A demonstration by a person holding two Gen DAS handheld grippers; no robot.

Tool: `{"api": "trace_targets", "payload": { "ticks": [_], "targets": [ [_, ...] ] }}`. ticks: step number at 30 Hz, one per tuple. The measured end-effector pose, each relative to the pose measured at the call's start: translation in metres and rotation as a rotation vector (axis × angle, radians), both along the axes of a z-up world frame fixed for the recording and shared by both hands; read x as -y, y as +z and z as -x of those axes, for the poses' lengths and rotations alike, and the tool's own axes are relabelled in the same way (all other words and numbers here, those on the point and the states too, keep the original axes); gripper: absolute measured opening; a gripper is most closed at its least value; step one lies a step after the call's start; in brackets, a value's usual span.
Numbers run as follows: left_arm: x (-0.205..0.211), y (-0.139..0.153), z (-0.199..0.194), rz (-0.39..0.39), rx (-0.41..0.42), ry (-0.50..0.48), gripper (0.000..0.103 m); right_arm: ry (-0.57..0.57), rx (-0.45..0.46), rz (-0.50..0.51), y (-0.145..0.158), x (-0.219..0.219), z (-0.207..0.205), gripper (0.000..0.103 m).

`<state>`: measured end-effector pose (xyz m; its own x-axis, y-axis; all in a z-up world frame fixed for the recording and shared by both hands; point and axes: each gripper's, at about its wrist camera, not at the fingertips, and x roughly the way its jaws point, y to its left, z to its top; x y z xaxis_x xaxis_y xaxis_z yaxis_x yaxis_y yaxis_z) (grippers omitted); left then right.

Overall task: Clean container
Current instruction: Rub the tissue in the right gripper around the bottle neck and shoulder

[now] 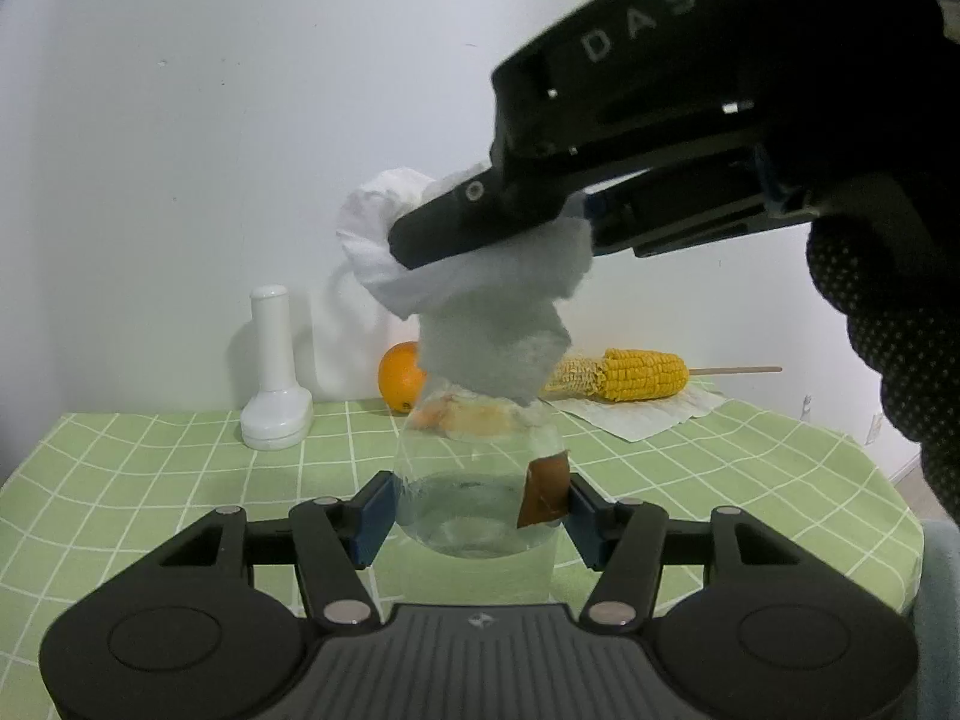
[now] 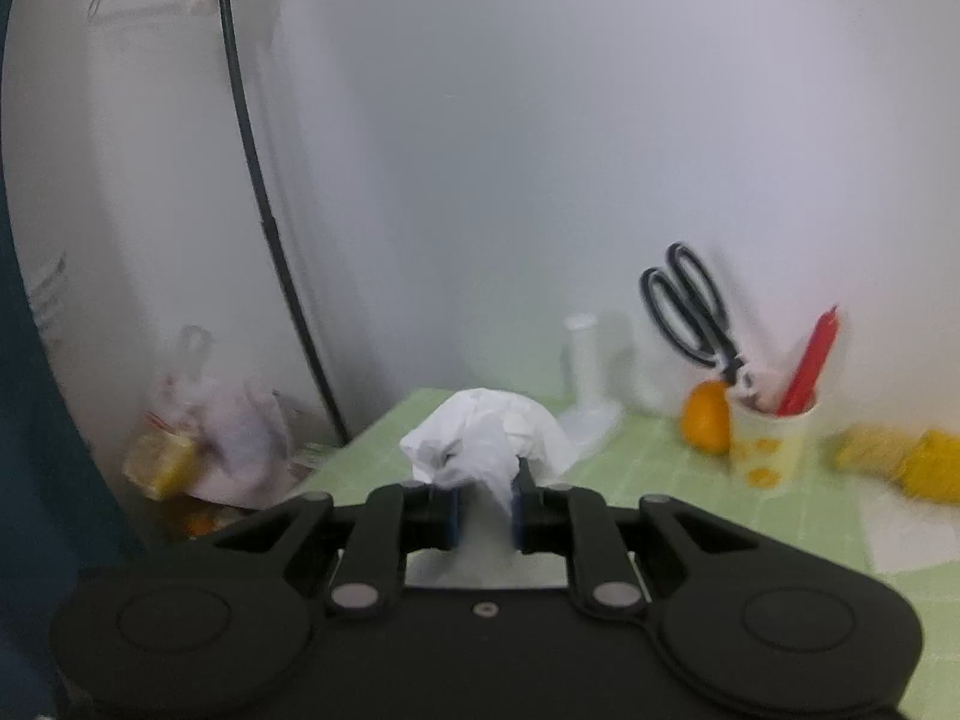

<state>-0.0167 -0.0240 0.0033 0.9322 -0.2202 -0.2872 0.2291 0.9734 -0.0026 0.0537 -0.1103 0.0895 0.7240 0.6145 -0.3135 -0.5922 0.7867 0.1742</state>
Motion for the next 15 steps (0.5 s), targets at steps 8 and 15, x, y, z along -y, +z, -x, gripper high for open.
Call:
{"api": "trace_targets", "payload": {
  "ticks": [8,15],
  "targets": [
    [-0.001,0.002,0.002,0.003,-0.001,0.002,0.06,-0.114,0.051,0.021,-0.004,0.012,0.0,0.016],
    [-0.002,0.001,-0.001,0.007,-0.004,0.004,0.06,-0.044,0.035,-0.048,-0.004,0.011,0.005,0.016]
  ]
}}
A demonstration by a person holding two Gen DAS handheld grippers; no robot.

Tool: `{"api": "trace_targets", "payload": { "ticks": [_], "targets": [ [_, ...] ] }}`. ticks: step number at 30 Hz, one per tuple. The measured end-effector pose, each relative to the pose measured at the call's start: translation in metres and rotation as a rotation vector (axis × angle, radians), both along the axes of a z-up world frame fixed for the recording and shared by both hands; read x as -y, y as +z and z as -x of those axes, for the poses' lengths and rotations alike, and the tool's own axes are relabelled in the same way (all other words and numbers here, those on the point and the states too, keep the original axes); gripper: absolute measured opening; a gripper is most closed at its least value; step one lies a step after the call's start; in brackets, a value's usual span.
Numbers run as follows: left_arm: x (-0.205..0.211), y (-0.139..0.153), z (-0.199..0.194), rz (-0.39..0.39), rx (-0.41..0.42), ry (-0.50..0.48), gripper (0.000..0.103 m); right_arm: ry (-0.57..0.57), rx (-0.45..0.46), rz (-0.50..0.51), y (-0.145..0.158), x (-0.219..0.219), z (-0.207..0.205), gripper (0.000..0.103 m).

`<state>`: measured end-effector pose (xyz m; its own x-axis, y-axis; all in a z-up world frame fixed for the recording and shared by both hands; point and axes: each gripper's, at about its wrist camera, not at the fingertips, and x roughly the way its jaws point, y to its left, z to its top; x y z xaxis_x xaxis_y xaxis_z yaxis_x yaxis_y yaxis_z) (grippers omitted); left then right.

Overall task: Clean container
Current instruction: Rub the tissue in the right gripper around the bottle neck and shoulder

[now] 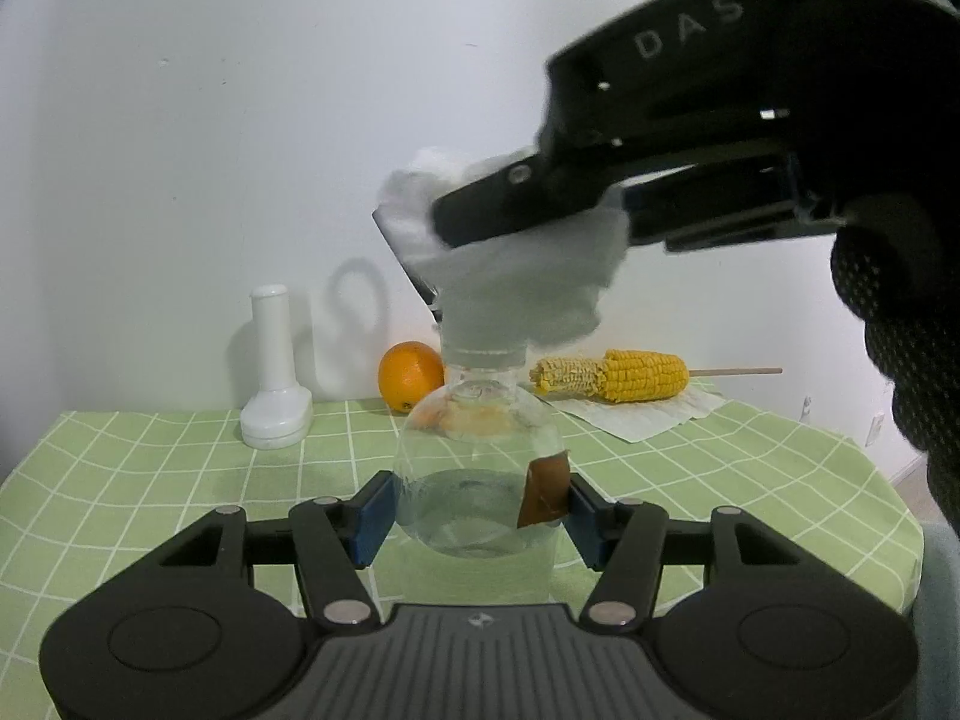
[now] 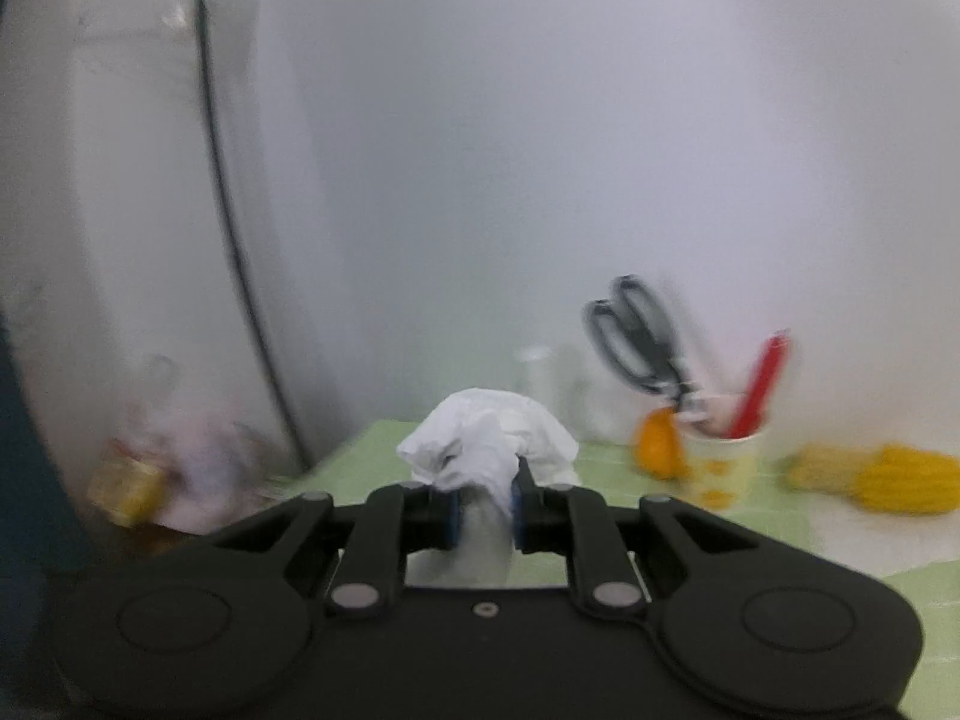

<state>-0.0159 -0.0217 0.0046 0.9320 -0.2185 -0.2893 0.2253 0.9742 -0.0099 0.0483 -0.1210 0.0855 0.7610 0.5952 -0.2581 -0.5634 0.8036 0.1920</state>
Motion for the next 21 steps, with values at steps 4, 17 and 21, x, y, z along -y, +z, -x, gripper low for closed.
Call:
{"api": "trace_targets", "payload": {
  "ticks": [4,17,21],
  "targets": [
    [0.0,0.001,-0.001,-0.001,-0.001,0.0,0.06,-0.045,0.013,0.031,-0.006,0.0,-0.001,0.016],
    [-0.001,0.001,-0.003,0.003,-0.002,0.001,0.06,-0.095,-0.069,0.095,-0.026,0.01,0.004,0.016],
    [-0.001,0.001,-0.003,0.002,-0.002,0.001,0.06,-0.063,-0.078,0.11,-0.023,0.013,0.016,0.016]
  ]
}}
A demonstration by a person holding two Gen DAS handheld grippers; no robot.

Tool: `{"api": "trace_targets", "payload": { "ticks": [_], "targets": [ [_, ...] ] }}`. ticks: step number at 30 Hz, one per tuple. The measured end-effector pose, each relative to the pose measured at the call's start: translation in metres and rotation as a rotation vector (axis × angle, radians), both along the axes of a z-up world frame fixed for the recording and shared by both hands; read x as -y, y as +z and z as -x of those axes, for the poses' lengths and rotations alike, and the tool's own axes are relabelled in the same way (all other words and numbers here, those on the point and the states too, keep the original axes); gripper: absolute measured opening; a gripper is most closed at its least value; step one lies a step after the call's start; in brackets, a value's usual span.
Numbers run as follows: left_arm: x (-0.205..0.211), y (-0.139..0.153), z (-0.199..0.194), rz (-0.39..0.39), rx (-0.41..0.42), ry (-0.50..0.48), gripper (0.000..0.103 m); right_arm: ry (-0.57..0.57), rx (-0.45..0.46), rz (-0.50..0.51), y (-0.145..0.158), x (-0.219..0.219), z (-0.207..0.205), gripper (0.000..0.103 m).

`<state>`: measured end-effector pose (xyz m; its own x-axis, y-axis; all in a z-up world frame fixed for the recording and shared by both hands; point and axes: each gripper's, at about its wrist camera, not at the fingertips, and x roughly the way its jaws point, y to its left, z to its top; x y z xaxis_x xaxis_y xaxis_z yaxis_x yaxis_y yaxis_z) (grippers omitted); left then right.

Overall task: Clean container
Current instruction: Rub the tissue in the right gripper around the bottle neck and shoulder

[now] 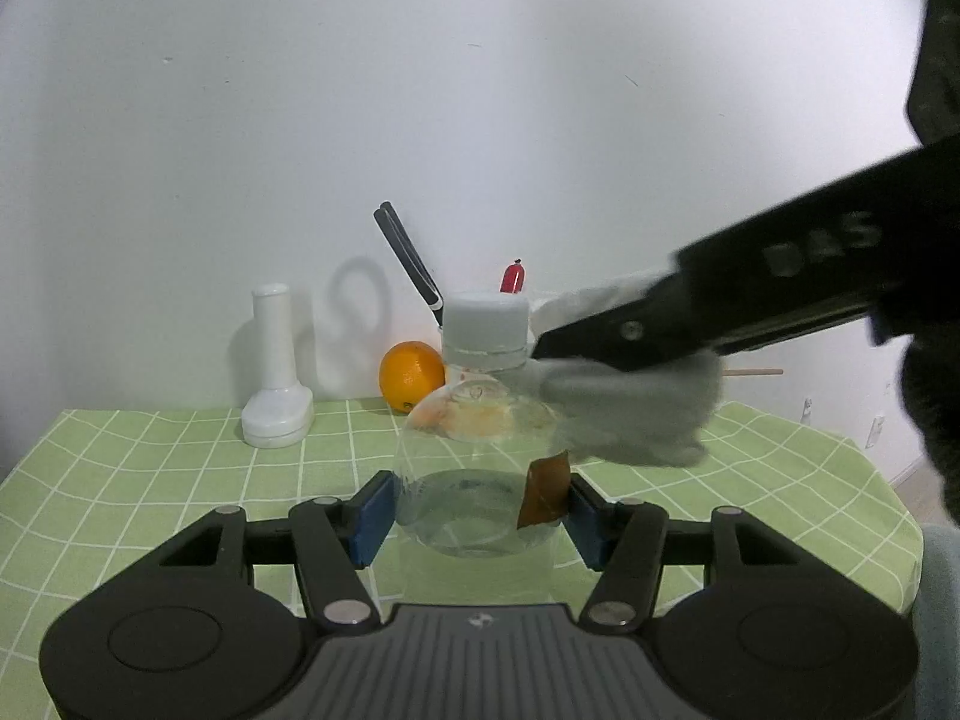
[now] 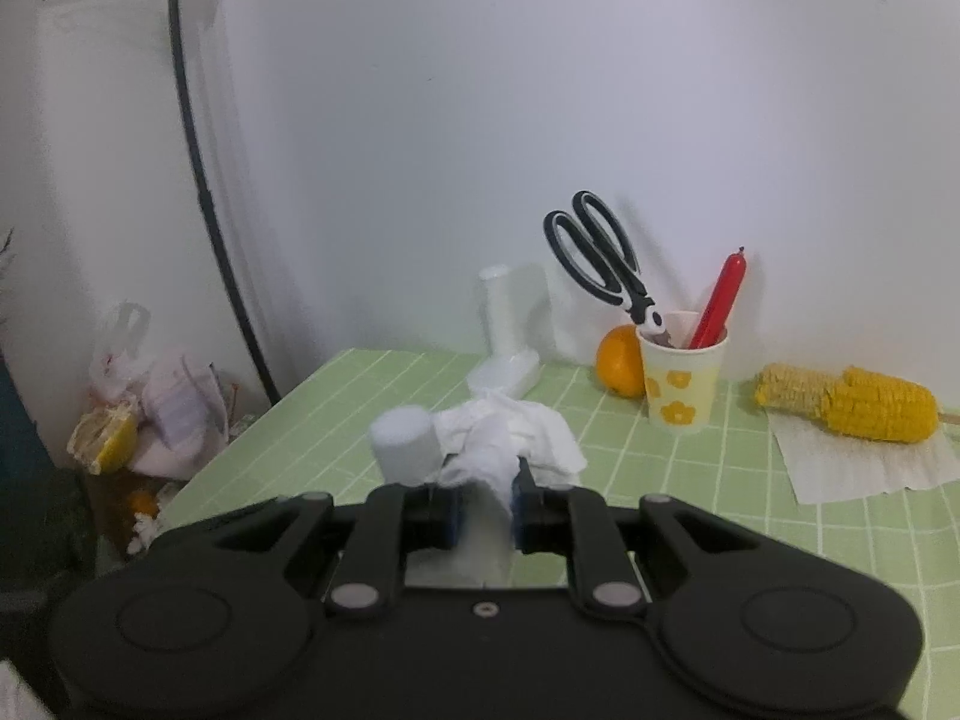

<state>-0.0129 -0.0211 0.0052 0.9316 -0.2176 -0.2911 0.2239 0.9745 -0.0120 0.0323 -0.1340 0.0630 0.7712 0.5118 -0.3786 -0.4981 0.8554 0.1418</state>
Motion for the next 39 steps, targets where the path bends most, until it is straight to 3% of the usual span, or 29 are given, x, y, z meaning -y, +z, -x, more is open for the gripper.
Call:
{"api": "trace_targets", "payload": {
  "ticks": [9,13,22,30,39],
  "targets": [
    [-0.002,-0.001,0.001,0.007,-0.004,0.011,0.06,0.184,-0.021,-0.005,0.004,-0.013,0.018,0.015],
    [0.005,-0.003,0.003,-0.031,0.008,0.005,0.06,0.182,-0.011,-0.009,0.004,-0.023,0.014,0.015],
    [0.008,0.001,-0.001,-0.034,0.006,0.015,0.06,0.202,0.098,0.007,0.021,-0.033,-0.006,0.015],
    [0.009,0.017,-0.025,-0.035,0.003,0.045,0.06,0.085,0.126,0.04,0.021,-0.039,-0.026,0.015],
    [-0.003,0.031,-0.046,-0.029,-0.001,0.046,0.06,-0.018,0.055,-0.022,0.01,-0.021,-0.044,0.016]
  ]
}}
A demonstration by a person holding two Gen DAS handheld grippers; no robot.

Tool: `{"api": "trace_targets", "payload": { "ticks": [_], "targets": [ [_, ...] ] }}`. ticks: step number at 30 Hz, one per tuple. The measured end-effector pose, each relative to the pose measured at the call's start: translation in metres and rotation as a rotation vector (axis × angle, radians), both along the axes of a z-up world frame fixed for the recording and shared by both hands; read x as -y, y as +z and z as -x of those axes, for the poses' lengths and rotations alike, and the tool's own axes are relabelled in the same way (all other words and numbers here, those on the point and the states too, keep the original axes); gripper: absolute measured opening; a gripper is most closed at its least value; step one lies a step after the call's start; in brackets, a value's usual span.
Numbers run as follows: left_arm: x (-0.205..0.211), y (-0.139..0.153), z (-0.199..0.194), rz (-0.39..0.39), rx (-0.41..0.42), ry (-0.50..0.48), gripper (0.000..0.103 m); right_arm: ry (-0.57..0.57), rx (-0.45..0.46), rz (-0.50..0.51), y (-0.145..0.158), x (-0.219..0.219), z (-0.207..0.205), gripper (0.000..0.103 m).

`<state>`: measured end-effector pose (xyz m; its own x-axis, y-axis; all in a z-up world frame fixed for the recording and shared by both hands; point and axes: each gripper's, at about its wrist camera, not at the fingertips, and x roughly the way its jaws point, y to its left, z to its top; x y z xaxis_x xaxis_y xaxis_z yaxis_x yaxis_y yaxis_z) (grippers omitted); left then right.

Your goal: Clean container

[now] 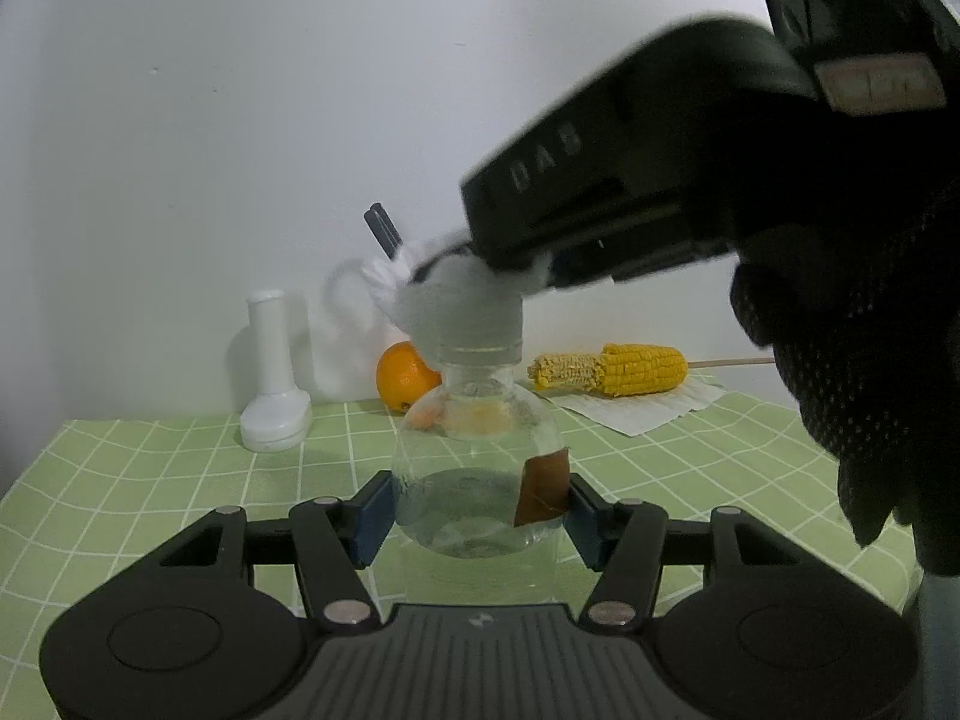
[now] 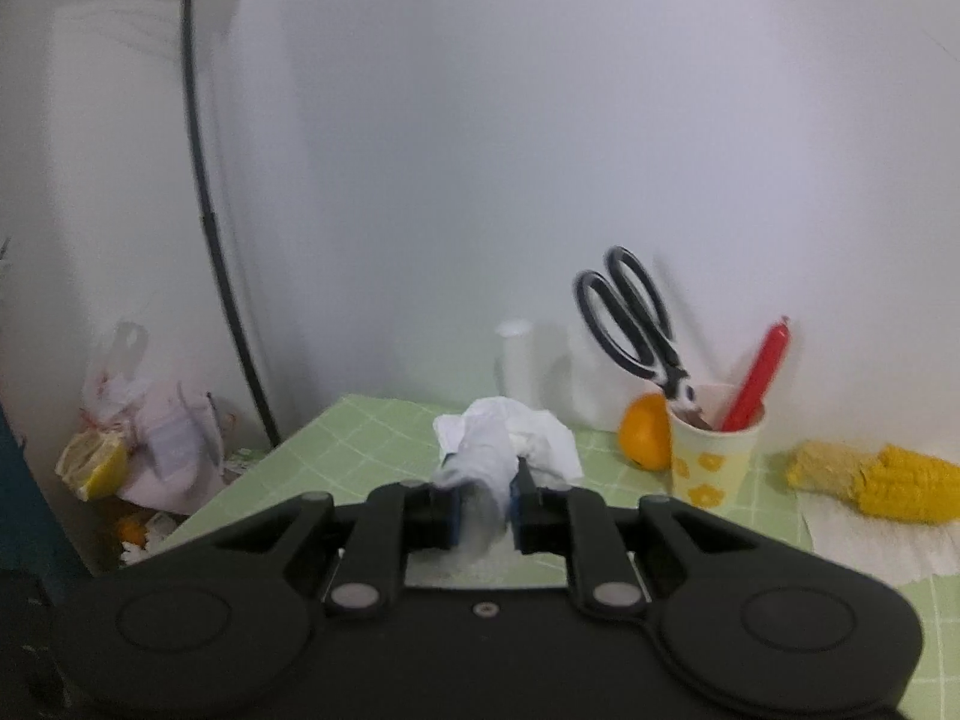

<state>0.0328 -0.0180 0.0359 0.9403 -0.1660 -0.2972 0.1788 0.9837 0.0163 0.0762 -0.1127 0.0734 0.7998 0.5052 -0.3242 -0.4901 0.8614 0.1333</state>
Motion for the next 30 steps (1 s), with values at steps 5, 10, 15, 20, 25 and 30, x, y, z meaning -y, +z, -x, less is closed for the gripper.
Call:
{"api": "trace_targets", "payload": {
  "ticks": [5,10,15,20,25,30],
  "targets": [
    [-0.004,0.005,-0.007,0.013,-0.009,0.0,0.06,-0.018,-0.039,-0.058,-0.006,0.013,0.001,0.016],
    [-0.009,0.015,-0.02,0.004,-0.021,0.003,0.061,-0.045,-0.097,-0.066,-0.019,0.027,0.007,0.016],
    [-0.013,0.032,-0.036,0.013,0.007,0.01,0.075,-0.108,-0.13,-0.172,-0.03,0.055,0.018,0.016],
    [-0.019,0.052,-0.037,0.018,0.041,0.042,0.075,-0.128,-0.165,-0.238,-0.042,0.072,0.026,0.016],
    [-0.014,0.068,-0.042,0.002,0.05,0.061,0.063,-0.139,-0.207,-0.281,-0.056,0.083,0.028,0.016],
    [-0.014,0.081,-0.063,-0.029,0.022,0.051,0.05,-0.144,-0.237,-0.296,-0.067,0.088,0.03,0.016]
  ]
}}
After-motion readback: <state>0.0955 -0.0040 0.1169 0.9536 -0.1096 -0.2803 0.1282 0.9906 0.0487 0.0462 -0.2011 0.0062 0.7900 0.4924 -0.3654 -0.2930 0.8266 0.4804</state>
